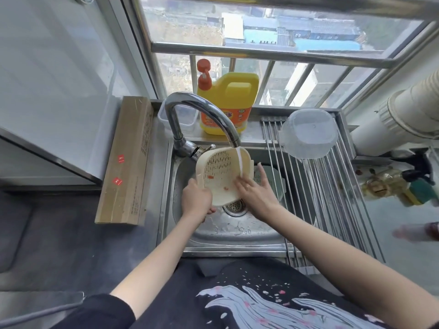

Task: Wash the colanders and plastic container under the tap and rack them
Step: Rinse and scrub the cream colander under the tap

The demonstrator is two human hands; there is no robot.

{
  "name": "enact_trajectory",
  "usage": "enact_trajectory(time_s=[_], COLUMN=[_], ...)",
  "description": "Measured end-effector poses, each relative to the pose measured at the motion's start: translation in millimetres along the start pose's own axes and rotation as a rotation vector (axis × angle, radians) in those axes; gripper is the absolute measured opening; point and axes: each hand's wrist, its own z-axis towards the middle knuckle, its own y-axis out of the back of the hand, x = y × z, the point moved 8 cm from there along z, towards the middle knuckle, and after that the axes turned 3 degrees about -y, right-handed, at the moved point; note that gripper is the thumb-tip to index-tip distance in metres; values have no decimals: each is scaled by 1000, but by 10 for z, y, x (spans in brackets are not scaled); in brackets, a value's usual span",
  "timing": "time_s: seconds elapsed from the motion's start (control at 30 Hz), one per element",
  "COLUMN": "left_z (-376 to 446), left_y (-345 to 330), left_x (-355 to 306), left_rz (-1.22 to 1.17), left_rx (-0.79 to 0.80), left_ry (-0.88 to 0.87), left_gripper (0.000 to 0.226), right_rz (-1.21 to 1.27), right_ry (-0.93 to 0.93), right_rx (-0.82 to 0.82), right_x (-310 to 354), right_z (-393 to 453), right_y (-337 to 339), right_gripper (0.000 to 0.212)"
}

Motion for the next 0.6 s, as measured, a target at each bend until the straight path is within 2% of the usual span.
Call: enact_trajectory(time_s=[0.13,0.3,0.37,0.5,0.6], left_z=[-30,-80,-88,-40,-11], left_y=[-80,-99,-129,-152,-173], left_x=[-4,-33,-39,-17,-2], left_rz=[-87,-191,-264,-301,-344], left_rx=[42,30,16,29,59], left_ry=[37,42,47,37,49], left_gripper=[31,36,37,34,36], right_rz=[-106,13,101,355,617], right_ry=[-187,-274,-262,-133,-279], right_rx=[85,109,117,142,-54], right_x=[-38,11,105,244,2], right_z=[68,223,221,99,106], right_y=[38,95,61,-12,251], right_gripper=[81,97,93,62,62])
